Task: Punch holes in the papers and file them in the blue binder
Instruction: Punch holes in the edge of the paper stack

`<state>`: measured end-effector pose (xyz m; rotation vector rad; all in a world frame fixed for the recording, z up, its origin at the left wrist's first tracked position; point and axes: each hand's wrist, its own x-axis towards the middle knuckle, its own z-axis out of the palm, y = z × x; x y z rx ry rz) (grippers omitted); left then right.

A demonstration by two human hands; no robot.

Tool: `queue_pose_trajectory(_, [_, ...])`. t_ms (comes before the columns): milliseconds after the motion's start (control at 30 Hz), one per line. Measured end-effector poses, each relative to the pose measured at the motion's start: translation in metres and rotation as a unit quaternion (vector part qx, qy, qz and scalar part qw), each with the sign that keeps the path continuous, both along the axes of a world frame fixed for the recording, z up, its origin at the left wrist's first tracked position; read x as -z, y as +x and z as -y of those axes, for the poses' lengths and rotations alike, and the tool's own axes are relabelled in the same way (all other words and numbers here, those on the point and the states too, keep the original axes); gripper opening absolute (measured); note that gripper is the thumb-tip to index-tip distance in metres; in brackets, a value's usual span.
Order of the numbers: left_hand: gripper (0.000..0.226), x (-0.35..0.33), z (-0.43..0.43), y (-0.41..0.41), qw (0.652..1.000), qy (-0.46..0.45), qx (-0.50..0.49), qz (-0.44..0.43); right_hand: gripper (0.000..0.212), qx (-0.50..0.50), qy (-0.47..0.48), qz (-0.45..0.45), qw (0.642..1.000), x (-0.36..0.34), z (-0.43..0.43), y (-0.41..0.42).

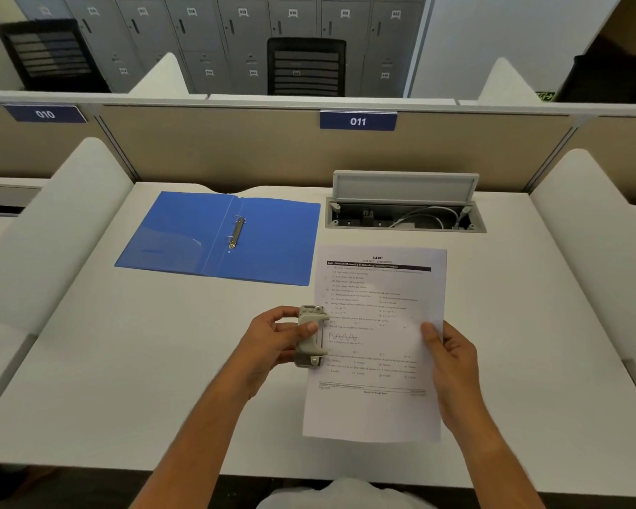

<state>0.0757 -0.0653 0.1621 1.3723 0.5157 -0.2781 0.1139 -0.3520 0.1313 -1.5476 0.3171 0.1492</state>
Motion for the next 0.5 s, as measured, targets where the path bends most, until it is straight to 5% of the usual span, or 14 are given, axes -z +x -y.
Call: queue_pose_trajectory(500, [0.051, 0.0019, -0.0099, 0.0051, 1.0, -0.001, 0.001, 0.008, 0.025, -0.017, -0.005, -0.014, 1.0, 0.002, -0.007, 0.0039])
